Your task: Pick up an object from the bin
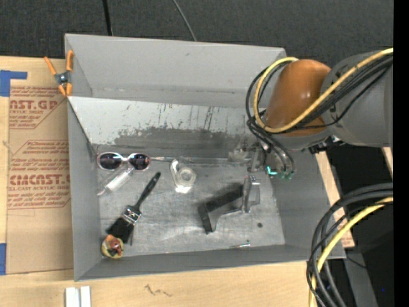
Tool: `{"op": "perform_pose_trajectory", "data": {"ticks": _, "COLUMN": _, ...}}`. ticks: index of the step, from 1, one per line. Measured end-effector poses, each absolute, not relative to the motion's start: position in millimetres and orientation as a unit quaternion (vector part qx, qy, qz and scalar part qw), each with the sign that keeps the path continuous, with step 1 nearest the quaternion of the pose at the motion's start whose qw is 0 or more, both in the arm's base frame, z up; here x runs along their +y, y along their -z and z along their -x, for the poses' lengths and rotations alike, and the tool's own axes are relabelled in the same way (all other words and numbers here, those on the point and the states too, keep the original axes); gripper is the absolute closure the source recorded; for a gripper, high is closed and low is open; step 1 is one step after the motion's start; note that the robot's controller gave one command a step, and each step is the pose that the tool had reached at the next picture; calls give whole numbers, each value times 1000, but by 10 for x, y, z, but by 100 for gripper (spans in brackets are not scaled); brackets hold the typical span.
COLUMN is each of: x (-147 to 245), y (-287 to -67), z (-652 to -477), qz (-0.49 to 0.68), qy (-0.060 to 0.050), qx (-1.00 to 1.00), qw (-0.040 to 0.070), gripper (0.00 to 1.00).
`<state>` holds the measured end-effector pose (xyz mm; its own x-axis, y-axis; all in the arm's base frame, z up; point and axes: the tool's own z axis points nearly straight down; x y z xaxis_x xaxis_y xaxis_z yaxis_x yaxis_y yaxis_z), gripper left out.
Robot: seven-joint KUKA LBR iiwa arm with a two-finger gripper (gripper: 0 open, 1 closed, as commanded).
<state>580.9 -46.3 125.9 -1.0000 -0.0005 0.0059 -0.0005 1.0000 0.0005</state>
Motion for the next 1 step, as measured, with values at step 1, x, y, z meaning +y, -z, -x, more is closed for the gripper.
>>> {"op": "perform_pose_trajectory", "data": {"ticks": 1, "x": -462, "y": -1303, "z": -5830, "qz": 0, "qy": 0, "qx": -1000, "qw": -1, "gripper": 0}}
